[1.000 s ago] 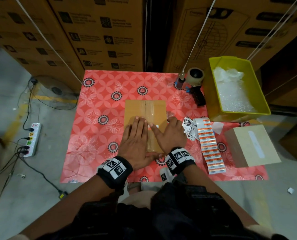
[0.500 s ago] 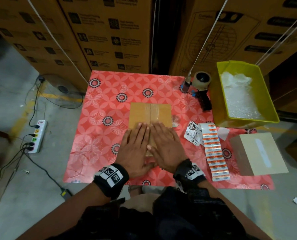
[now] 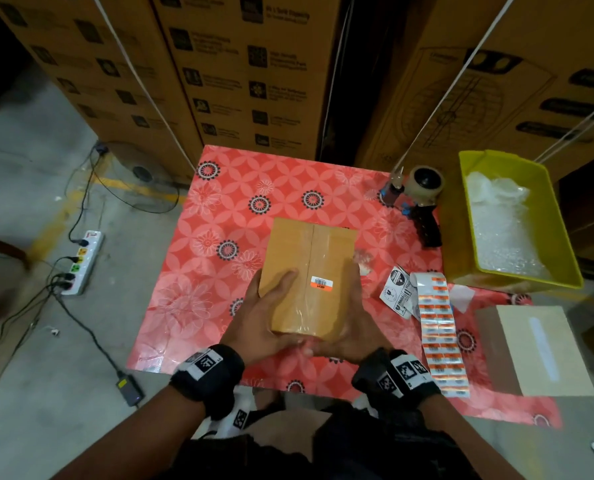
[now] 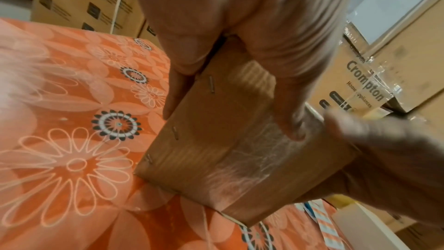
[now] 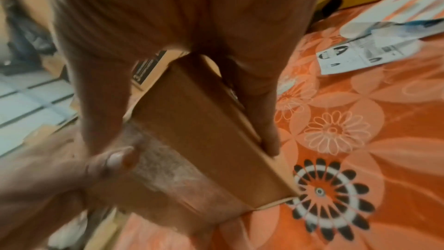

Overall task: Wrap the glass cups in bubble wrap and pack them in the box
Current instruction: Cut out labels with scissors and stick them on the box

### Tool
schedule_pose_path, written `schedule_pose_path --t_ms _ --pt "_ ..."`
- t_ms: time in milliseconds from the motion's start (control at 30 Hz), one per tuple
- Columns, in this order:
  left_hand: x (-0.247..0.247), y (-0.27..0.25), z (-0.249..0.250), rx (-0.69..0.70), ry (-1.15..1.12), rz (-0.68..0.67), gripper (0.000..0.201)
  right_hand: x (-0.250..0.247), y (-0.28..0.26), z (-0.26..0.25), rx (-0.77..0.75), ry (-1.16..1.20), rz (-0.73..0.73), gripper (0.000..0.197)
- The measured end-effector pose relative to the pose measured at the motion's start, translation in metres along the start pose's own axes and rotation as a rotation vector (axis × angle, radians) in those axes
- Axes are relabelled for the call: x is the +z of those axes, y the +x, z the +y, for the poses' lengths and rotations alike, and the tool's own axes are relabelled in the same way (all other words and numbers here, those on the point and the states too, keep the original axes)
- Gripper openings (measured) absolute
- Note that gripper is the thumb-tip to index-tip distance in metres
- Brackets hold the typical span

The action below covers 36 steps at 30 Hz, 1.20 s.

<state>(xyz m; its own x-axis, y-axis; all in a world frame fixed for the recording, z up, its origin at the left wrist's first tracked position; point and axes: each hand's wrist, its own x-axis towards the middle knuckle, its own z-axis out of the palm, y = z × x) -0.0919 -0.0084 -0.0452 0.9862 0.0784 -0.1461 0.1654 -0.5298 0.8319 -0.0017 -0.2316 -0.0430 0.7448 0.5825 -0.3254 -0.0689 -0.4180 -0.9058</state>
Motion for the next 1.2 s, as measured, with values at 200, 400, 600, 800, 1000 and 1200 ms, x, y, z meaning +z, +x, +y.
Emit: schedule_pose_path --t_ms 200,400,600,800,1000,1200 --pt "-0.033 0.018 -0.022 -0.088 0.086 0.083 0.128 0.017 0.045 -0.022 -0.129 -0.264 -0.072 0.136" --pt "-0.108 0.072 -0.058 -0.147 0.144 0.116 0.132 0.038 0.144 -0.059 -0.16 -0.396 -0.136 0.132" --pt "-0.181 0.141 -0.069 -0.283 0.445 0.093 0.128 0.058 0.241 -0.095 -0.2 -0.476 -0.084 0.12" --pt "-0.216 0.181 -0.085 -0.275 0.441 0.051 0.128 0.064 0.294 -0.122 -0.178 -0.589 -0.085 0.123" --pt "-0.224 0.19 -0.092 -0.277 0.358 0.08 0.127 0.065 0.31 -0.127 -0.142 -0.573 -0.1 0.127" --pt "-0.22 0.186 -0.077 -0.303 0.529 0.05 0.127 0.067 0.294 -0.131 -0.143 -0.538 -0.042 0.131"
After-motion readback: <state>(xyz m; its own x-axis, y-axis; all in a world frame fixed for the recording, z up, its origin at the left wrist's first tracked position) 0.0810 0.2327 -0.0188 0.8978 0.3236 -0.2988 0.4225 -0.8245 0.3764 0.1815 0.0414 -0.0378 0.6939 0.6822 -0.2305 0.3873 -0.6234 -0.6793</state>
